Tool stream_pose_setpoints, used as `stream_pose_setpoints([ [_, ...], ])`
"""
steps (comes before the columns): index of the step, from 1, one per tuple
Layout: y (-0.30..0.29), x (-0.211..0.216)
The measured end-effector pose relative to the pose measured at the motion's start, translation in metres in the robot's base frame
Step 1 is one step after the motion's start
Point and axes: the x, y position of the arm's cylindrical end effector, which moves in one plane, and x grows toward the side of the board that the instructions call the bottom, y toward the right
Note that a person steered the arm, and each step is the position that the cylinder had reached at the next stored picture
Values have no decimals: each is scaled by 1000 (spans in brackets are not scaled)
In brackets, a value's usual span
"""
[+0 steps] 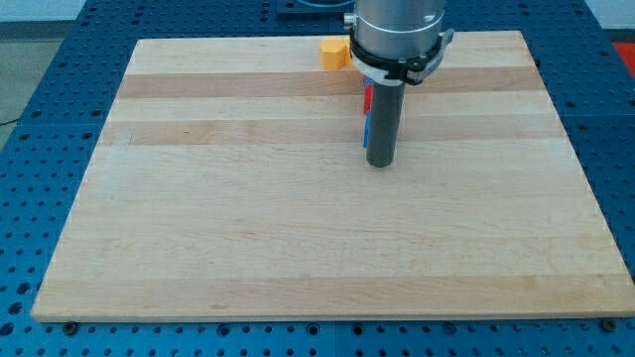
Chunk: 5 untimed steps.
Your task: Make the tshape of blocks by adding the blue cube below the red circle
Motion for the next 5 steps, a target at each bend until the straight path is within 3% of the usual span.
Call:
stream_pose_setpoints([
  [5,0,-26],
])
